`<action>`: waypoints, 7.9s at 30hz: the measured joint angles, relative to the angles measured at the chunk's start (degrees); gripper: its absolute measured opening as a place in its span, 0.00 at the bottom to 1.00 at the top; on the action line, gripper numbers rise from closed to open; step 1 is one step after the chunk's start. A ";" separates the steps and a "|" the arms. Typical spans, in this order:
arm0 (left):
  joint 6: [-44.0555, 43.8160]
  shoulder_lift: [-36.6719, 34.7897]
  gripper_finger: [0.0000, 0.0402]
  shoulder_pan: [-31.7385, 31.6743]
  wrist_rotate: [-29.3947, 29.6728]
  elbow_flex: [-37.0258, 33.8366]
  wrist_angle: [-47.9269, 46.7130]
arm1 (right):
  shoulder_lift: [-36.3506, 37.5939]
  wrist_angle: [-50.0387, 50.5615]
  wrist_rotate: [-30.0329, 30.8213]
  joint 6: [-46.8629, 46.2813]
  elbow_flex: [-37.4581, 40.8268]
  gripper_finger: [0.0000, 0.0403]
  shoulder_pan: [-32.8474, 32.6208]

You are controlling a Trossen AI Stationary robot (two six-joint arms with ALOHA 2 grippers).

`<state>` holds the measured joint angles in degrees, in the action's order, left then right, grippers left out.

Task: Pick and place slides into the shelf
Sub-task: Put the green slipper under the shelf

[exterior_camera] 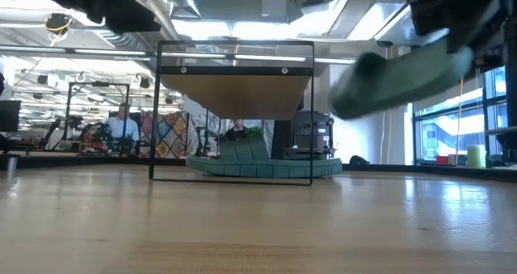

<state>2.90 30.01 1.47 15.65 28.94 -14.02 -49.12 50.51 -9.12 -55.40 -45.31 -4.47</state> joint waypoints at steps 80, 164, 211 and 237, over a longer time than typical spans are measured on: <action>-7.48 -6.46 0.54 -0.02 0.08 -4.45 -3.12 | 0.09 -30.92 -23.86 -18.81 35.73 0.30 -12.64; 0.69 -6.46 0.54 0.00 5.13 -4.45 -2.05 | -33.92 -2.44 6.71 -79.48 4.97 0.60 -34.12; 0.80 -6.46 0.54 0.00 5.11 -4.45 -2.74 | -34.10 7.72 4.31 -59.08 5.26 0.00 -25.11; 0.56 -6.46 0.54 -0.02 5.11 -4.45 -3.58 | -34.04 9.05 13.51 -28.59 -0.56 0.00 -6.04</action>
<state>3.46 23.55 1.45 20.75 24.49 -17.61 -83.17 59.57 4.39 -83.99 -45.87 -10.51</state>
